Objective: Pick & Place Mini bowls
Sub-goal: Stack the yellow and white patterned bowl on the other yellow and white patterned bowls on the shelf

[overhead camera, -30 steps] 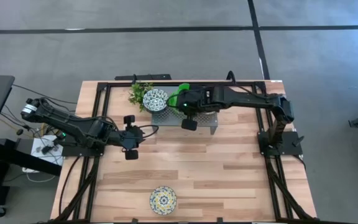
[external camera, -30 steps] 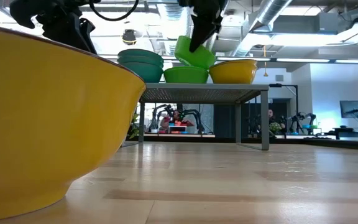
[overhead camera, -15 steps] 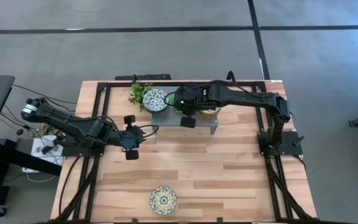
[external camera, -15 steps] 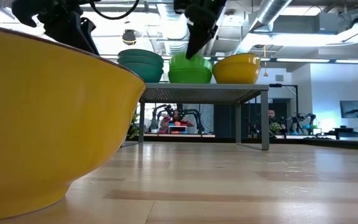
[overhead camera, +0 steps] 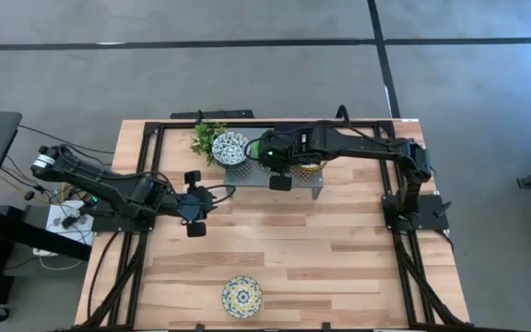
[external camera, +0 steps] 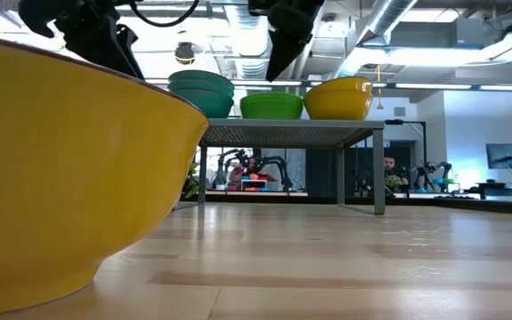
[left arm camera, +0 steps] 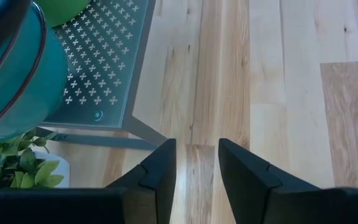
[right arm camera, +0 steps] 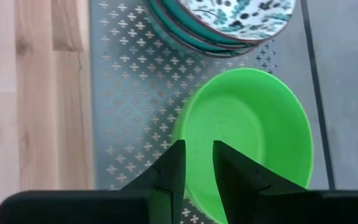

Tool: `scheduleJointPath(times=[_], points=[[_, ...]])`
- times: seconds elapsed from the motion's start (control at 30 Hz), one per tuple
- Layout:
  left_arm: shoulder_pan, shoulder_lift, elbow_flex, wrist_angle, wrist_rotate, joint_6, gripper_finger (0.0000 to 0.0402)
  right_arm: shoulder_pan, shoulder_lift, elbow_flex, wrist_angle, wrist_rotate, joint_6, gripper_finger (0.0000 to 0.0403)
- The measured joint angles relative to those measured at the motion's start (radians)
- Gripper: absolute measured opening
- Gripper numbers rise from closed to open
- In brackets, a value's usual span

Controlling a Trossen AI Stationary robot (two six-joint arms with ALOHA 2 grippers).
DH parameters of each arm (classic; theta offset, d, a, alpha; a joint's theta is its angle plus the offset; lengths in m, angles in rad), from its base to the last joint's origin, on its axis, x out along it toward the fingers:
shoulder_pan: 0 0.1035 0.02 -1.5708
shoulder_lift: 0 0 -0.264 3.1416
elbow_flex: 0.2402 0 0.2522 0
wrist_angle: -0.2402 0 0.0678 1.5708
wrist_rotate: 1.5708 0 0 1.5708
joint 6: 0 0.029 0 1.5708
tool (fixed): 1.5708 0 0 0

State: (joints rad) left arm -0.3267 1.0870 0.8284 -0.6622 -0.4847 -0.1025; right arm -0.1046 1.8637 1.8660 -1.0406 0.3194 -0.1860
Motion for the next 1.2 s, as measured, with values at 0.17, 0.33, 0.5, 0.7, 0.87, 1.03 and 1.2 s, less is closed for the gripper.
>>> scheduleJointPath(times=[0.17,0.33,0.5,0.7,0.87,1.03,1.2], points=[[0.0,0.0,0.0,0.009,0.0,0.0,0.0122,0.026,-0.011,0.0,-0.01,0.0,0.001,0.0077],[0.0,0.0,0.0,0.019,0.0,0.0,0.0122,0.087,-0.054,0.003,-0.024,-0.002,0.076,0.0077],[0.002,0.0,0.0,0.031,0.0,0.0,0.0122,0.187,-0.078,0.002,-0.077,-0.044,0.176,0.0077],[0.002,0.0,0.0,0.082,0.0,-0.008,0.0122,0.31,-0.077,0.001,-0.085,-0.14,0.306,0.0077],[0.002,0.0,0.0,0.124,0.057,-0.089,0.0122,0.395,-0.077,-0.039,-0.081,-0.14,0.369,0.0077],[-0.002,0.0,0.0,0.134,0.253,-0.172,0.0122,0.466,-0.077,-0.161,-0.058,-0.138,0.409,0.0077],[-0.028,0.0,0.0,0.191,0.345,-0.194,0.0122,0.498,-0.083,-0.331,-0.003,-0.139,0.49,0.0077]])
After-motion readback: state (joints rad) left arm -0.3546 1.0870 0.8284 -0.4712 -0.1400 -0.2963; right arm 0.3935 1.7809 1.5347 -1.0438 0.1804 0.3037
